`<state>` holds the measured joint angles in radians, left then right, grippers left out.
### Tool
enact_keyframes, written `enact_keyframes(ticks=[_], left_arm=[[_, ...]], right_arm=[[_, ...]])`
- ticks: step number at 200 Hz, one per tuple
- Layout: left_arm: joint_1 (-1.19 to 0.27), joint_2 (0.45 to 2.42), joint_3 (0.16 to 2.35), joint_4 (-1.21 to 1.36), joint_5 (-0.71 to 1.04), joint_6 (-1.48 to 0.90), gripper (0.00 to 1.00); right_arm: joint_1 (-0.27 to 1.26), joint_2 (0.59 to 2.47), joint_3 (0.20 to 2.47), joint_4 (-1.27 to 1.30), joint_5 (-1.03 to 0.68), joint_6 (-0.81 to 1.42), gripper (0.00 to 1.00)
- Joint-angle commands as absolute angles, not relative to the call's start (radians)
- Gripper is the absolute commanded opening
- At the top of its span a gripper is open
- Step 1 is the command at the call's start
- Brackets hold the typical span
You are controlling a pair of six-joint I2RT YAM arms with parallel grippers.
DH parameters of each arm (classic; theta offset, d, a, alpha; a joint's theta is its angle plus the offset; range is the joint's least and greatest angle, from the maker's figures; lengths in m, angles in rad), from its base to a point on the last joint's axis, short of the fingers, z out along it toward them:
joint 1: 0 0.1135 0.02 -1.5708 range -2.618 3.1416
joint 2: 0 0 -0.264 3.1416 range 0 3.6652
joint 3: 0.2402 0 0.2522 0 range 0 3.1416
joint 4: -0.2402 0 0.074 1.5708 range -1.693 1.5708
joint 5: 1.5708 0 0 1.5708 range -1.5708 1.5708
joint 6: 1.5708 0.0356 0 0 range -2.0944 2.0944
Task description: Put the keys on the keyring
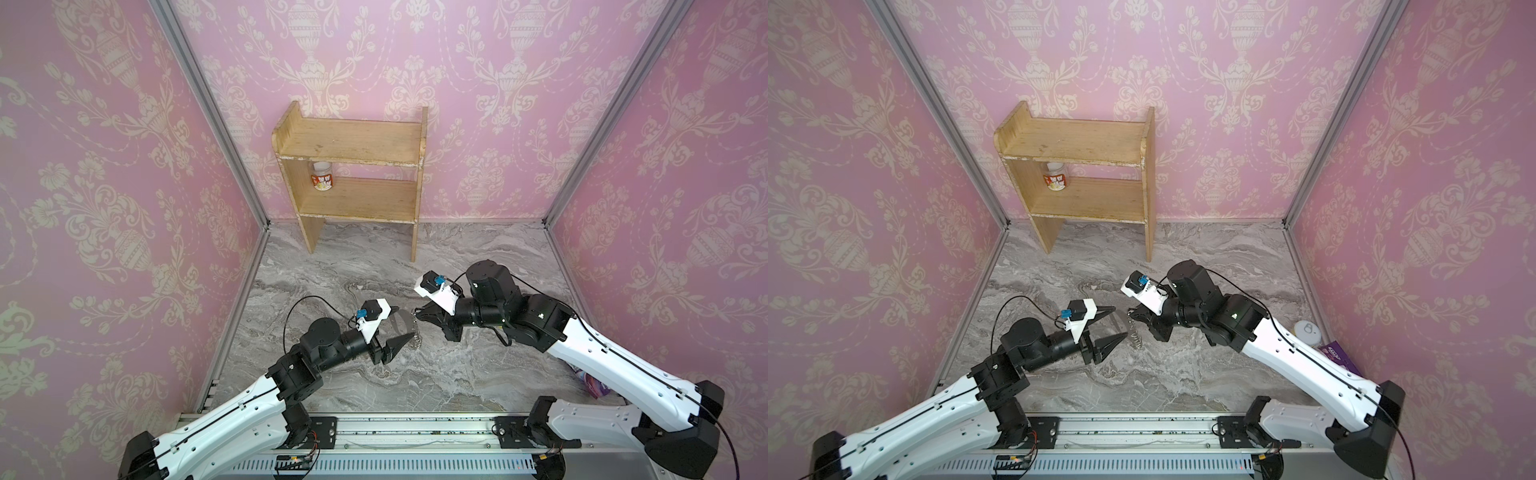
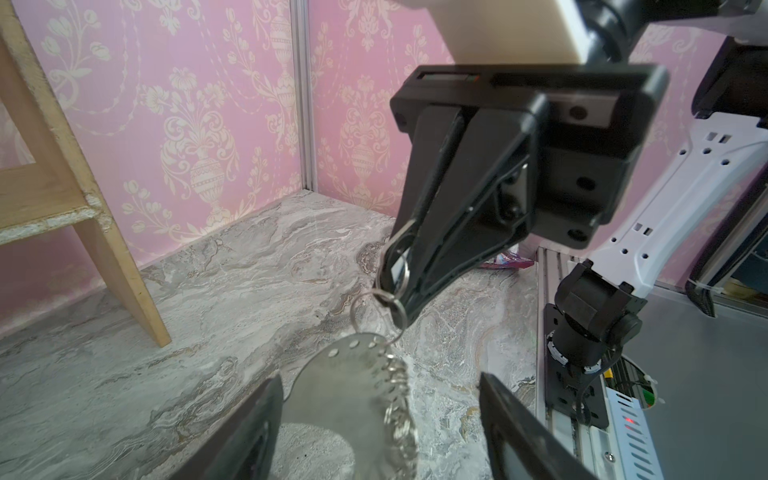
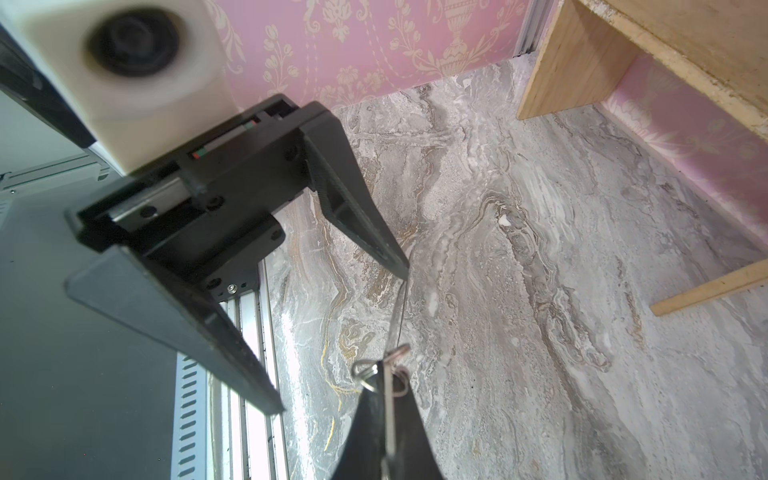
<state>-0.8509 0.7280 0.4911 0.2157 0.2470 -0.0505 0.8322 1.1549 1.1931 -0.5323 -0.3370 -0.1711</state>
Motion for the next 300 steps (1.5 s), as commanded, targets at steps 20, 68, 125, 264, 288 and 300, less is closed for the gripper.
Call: enact_keyframes(ticks=[20,68,125,264,288,300], left_arm=[[-0.842,0.746,0.481,0.237,0.191,0.046,0.8],[-0.842,0.79,0.526,0.272,0.236,0.068,0.83],[-0.842,0.807,0.578,0.308,0.31,0.073,0.52],[-0.843,0.857,0.668,0.17,0.506,0.017,0.0],[-0.843,0.861,0.681,0.136,0.54,0.007,0.0],[-0.844,0.864,0.686,0.129,0.557,-0.003,0.0]], right_arm=[[0.844,1.126,1.265,-0.544,-0.39,-0.177,0.0],[0.85,1.12,1.281,-0.567,-0.395,-0.192,0.0],[0.851,1.118,1.295,-0.574,-0.389,-0.201,0.0],[0.852,1.123,1.349,-0.689,-0.174,-0.293,0.0],[0.852,1.122,1.349,-0.693,-0.132,-0.293,0.04],[0.851,1.125,1.349,-0.696,-0.115,-0.288,0.09]])
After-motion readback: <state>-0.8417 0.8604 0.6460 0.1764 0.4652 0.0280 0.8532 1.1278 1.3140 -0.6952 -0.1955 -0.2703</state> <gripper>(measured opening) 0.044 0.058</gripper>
